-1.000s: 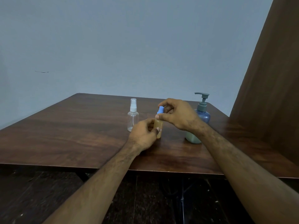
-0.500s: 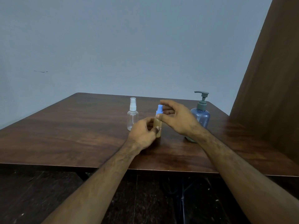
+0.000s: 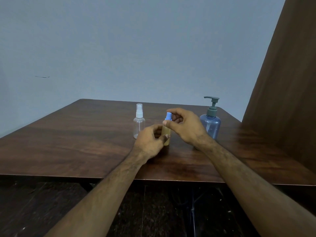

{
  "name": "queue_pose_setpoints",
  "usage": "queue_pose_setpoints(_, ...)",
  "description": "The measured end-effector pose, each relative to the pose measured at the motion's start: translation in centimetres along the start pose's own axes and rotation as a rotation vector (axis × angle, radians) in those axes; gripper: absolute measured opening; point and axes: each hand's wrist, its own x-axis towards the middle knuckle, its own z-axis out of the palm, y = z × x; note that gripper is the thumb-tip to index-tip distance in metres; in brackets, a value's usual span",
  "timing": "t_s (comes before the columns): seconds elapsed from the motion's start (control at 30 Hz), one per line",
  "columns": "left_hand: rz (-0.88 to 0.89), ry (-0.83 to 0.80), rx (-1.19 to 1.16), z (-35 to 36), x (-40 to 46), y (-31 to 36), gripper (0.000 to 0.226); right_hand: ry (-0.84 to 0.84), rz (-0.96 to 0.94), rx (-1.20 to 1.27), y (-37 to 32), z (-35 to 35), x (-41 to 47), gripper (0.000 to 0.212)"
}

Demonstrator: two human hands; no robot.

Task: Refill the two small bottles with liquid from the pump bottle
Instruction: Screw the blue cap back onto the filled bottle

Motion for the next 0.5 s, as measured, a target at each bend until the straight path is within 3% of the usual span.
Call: queue_pose_setpoints(0.5, 0.000, 0.003, 0.002, 0.06, -0.05, 0.02, 0.026, -0.070, 0.030, 0.011, -0.31, -0.12, -0.03, 0.054)
